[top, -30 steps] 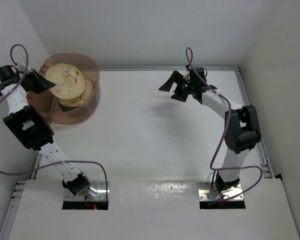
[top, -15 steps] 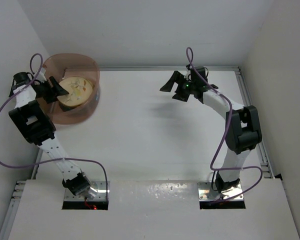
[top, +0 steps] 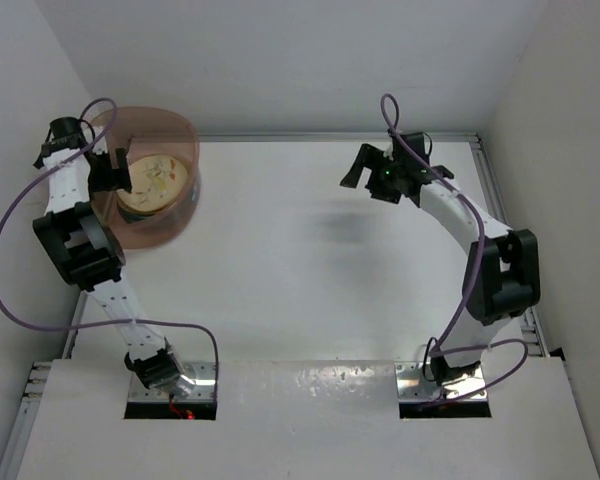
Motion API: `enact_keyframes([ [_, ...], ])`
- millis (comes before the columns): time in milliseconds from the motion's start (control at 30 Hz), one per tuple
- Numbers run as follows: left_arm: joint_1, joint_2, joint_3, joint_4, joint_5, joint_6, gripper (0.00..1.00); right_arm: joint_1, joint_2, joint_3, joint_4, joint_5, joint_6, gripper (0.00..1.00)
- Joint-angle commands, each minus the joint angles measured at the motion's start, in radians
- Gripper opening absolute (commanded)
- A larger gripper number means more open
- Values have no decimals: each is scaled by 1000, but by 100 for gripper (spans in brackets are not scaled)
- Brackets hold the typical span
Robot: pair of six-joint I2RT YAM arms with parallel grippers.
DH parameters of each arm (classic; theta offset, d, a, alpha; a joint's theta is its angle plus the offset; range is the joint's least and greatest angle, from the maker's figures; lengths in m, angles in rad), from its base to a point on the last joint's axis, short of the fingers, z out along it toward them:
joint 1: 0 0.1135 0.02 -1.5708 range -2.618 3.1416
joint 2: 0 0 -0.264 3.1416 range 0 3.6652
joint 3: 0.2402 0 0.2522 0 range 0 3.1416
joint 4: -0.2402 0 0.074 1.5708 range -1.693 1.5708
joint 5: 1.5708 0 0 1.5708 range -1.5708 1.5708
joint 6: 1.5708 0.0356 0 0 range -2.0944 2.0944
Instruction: Place the plates into the plastic bin on the countertop
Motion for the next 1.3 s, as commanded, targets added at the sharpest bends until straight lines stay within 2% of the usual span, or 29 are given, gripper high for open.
enact_keyframes([
  [0,1,-140,52,-20,-268,38,100,-14,-108,-26,-98,174,-108,100],
  [33,-14,-154,24,-20,-325,38,100,-32,-137,-50,-101,177,-111,100],
  [100,-28,-187,6,-34,-347,47,100,-46,-165,-107,-103,171,-111,100],
  [200,-74,-324,-71,-37,-217,128,100,-75,-240,-206,-91,169,-83,100],
  [233,-94,-375,-156,-19,-116,156,100,-95,-304,-230,-85,189,-74,100],
  [300,-177,-545,-273,27,-39,208,100,-116,-371,-332,-77,214,-50,100],
  [333,-208,-602,-403,68,19,267,100,-121,-413,-355,-84,253,-48,100],
  [400,-294,-759,-532,69,61,335,100,-127,-485,-414,-120,275,-56,100],
  [433,-317,-812,-665,69,74,390,100,-129,-532,-452,-149,316,-65,100],
  [533,-358,-1004,-865,78,25,440,100,-132,-634,-590,-181,312,-86,100],
  [567,-372,-1045,-989,78,-32,461,100,-130,-706,-616,-184,307,-85,100],
  [667,-381,-1214,-1193,121,-144,484,100,-132,-828,-725,-201,269,-43,100],
  [767,-381,-1361,-1321,156,-219,484,100,-132,-936,-814,-190,225,-16,100],
  [833,-381,-1424,-1369,156,-239,496,100,-130,-985,-860,-181,171,-10,100],
  [1000,-381,-1556,-1447,167,-248,495,100,-133,-1025,-882,-193,149,-28,100],
  [1267,-381,-1534,-1436,167,-238,464,100,-129,-989,-854,-203,123,-71,100],
])
